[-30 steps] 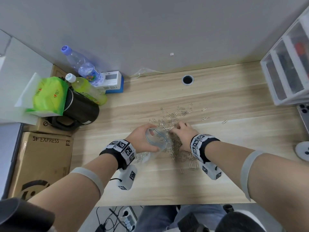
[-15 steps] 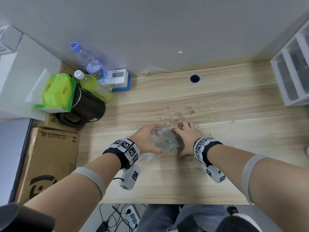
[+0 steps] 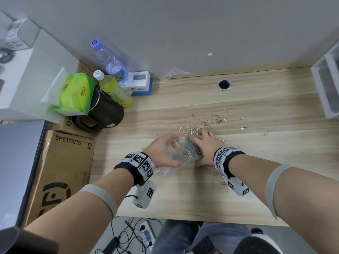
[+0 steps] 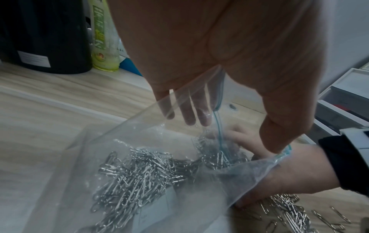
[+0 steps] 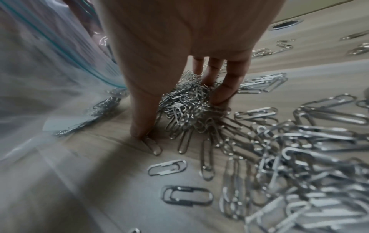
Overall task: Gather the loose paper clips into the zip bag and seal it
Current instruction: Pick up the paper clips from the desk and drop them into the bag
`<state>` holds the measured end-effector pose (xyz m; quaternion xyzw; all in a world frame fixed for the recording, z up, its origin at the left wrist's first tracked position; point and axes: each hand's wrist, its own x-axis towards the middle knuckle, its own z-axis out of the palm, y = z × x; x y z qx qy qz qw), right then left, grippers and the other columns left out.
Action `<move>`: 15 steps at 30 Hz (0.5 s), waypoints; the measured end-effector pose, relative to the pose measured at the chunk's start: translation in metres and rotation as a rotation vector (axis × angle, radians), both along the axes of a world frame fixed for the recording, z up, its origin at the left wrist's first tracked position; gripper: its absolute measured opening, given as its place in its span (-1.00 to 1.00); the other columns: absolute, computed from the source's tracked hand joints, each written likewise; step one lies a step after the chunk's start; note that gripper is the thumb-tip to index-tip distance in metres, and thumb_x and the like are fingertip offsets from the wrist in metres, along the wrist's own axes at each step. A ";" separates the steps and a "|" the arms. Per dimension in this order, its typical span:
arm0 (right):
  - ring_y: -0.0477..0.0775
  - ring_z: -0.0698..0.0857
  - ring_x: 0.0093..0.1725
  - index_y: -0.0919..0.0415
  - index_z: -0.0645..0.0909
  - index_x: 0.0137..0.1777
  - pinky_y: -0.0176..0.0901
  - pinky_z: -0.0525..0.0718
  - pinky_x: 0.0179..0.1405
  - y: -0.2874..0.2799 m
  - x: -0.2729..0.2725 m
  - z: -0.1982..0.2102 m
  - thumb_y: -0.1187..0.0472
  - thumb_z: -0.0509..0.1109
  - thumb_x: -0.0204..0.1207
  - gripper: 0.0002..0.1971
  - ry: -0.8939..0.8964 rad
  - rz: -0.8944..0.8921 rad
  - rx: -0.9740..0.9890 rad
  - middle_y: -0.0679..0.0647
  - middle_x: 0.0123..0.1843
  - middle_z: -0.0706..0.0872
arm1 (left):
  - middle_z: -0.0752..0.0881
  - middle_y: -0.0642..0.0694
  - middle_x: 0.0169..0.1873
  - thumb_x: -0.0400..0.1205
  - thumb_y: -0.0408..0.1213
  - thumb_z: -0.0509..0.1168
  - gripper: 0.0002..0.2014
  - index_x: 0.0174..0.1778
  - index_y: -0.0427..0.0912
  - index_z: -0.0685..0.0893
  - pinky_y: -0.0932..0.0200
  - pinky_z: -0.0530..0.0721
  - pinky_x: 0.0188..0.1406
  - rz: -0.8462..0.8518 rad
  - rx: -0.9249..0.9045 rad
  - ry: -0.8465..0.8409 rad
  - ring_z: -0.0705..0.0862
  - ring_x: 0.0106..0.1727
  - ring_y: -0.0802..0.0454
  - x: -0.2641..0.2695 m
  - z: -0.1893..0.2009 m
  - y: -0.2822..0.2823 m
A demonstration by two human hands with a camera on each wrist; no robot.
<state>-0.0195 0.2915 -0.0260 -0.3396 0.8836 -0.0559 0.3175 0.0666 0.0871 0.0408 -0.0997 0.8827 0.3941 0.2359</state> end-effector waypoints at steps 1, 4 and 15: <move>0.27 0.25 0.48 -0.29 0.11 0.58 0.23 0.63 0.25 -0.003 0.001 -0.001 -0.34 0.62 0.06 0.10 0.008 0.015 0.007 0.13 0.53 0.15 | 0.63 0.14 0.00 0.22 -0.18 0.72 -0.16 0.43 -0.02 0.53 0.49 0.50 0.11 0.004 -0.002 0.000 0.64 0.09 0.15 0.002 0.000 -0.001; 0.24 0.28 0.45 -0.28 0.28 0.47 0.23 0.65 0.19 -0.011 0.006 -0.003 -0.23 0.55 0.29 -0.23 0.022 0.016 0.006 0.12 0.50 0.19 | 0.64 0.13 0.01 0.20 -0.15 0.72 -0.17 0.40 0.02 0.54 0.27 0.59 0.20 0.019 -0.003 0.000 0.66 0.11 0.11 0.006 -0.001 -0.004; 0.22 0.39 0.40 0.07 0.61 0.27 0.05 0.53 0.30 -0.002 0.010 -0.009 0.36 0.37 0.48 -0.63 -0.030 -0.128 -0.133 0.13 0.38 0.42 | 0.61 0.18 0.00 0.23 -0.17 0.71 -0.18 0.42 0.03 0.53 0.31 0.58 0.17 0.033 -0.010 -0.013 0.66 0.11 0.11 0.008 -0.002 -0.005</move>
